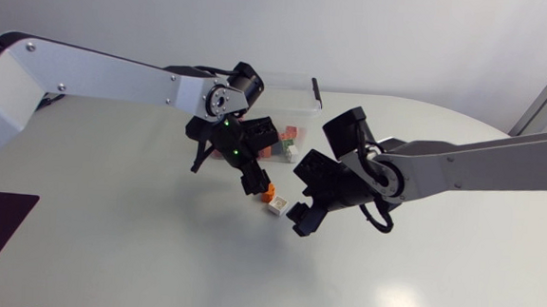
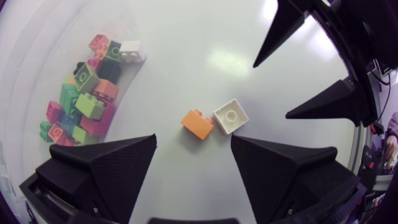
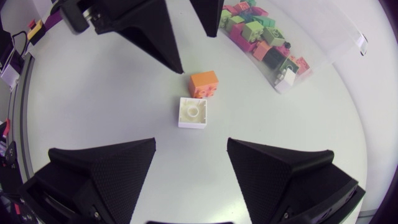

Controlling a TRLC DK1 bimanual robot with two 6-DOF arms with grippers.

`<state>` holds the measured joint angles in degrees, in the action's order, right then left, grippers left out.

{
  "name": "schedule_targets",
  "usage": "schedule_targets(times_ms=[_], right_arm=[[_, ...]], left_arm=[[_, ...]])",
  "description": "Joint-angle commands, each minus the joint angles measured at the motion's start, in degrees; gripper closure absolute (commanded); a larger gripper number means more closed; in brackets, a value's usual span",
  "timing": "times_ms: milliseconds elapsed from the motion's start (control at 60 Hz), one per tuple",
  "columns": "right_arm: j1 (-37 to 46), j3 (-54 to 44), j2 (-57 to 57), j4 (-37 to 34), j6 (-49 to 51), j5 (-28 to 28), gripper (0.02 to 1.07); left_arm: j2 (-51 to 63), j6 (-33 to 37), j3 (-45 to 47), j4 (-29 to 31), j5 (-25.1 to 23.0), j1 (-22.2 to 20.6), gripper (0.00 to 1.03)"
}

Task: Place the duplo bricks in the container

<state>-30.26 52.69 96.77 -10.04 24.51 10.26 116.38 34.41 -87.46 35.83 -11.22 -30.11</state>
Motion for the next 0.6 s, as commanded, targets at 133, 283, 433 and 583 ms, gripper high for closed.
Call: schedule_targets(times_ms=[133, 283, 433, 583], right_arm=[[0.6, -0.2, 0.2, -0.9, 1.4, 0.0, 0.23], [0.9, -1.5, -1.5, -0.9, 1.5, 0.4, 0.23], [1.0, -2.9, -3.2, -0.9, 1.4, 0.5, 0.23], [1.0, -4.3, -4.8, -0.9, 1.3, 0.6, 0.23]], left_arm=[[5.7, -5.7, -6.1, 2.0, 3.6, -1.0, 0.14], [9.0, -9.6, -9.2, 4.1, 6.4, -2.3, 0.14], [10.7, -12.4, -11.2, 5.1, 7.5, -2.3, 0.14], [11.8, -13.9, -11.9, 5.1, 8.8, -2.4, 0.14]])
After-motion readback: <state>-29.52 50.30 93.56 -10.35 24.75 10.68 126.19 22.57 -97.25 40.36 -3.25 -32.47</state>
